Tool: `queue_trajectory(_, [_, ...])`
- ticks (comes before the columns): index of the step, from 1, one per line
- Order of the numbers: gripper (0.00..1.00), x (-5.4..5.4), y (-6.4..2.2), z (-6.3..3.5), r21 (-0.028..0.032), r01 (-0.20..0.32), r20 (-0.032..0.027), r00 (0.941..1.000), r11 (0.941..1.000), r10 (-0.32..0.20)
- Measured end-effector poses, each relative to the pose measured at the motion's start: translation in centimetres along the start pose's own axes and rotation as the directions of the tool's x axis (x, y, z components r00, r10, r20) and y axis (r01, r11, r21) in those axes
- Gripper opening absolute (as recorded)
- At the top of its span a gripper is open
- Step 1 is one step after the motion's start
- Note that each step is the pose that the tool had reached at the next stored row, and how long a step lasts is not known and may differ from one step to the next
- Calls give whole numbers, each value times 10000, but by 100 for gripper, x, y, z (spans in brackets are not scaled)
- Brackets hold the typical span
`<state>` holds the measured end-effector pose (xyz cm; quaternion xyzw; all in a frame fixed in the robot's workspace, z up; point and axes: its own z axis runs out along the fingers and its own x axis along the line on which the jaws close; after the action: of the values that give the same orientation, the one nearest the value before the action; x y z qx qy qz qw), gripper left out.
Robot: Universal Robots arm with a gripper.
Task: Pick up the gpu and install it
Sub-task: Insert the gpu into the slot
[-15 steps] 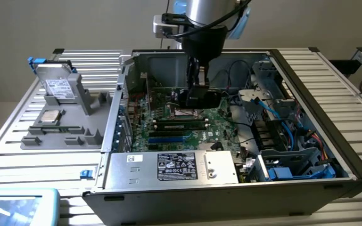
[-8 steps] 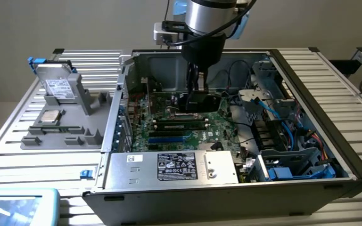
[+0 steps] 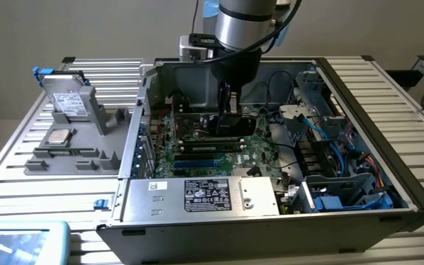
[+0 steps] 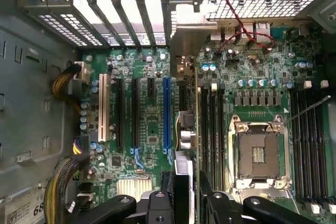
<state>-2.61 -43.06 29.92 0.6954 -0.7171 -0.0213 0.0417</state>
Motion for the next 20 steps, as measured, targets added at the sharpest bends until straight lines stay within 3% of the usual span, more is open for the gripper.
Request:
queue_trajectory(7, [29, 10, 82, 56, 2, 0, -1, 10000, 10000, 0])
queue_trajectory(15, [29, 75, 105, 170, 1, 0, -3, 10000, 10000, 0])
queue_trajectory(20, [29, 119, 196, 229, 2, 1, 1, 10000, 10000, -1])
